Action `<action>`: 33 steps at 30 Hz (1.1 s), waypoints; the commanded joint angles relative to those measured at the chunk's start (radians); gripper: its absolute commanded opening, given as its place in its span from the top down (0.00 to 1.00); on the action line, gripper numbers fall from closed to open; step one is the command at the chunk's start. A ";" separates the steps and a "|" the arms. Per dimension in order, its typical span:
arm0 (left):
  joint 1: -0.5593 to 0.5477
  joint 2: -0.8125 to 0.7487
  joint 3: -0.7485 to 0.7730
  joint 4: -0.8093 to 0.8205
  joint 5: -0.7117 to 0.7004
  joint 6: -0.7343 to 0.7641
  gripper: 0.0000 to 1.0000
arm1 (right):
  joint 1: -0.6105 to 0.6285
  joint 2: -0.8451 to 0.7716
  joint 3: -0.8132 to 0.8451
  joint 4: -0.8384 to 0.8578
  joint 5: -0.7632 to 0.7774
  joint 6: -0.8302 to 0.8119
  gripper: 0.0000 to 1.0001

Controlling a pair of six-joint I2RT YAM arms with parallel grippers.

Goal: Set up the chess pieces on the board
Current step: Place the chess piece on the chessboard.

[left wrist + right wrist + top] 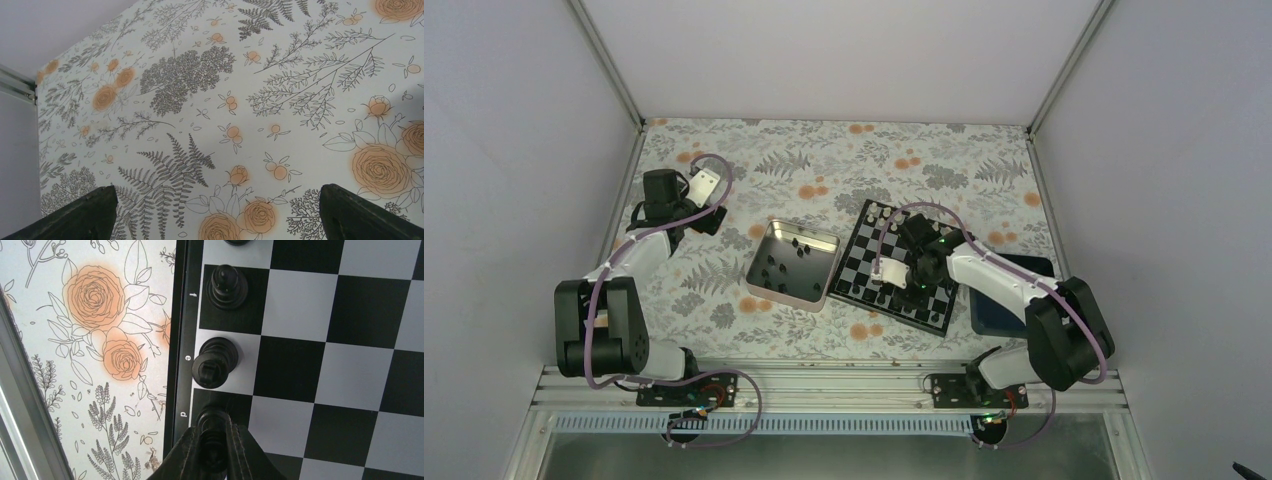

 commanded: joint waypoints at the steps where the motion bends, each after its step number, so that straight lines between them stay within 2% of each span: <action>1: -0.004 0.015 0.002 0.020 -0.001 0.015 0.00 | -0.007 -0.018 0.023 -0.025 0.011 -0.014 0.88; 33: -0.004 0.010 0.000 0.023 -0.002 0.014 0.00 | -0.007 0.024 0.021 0.003 -0.019 -0.011 0.87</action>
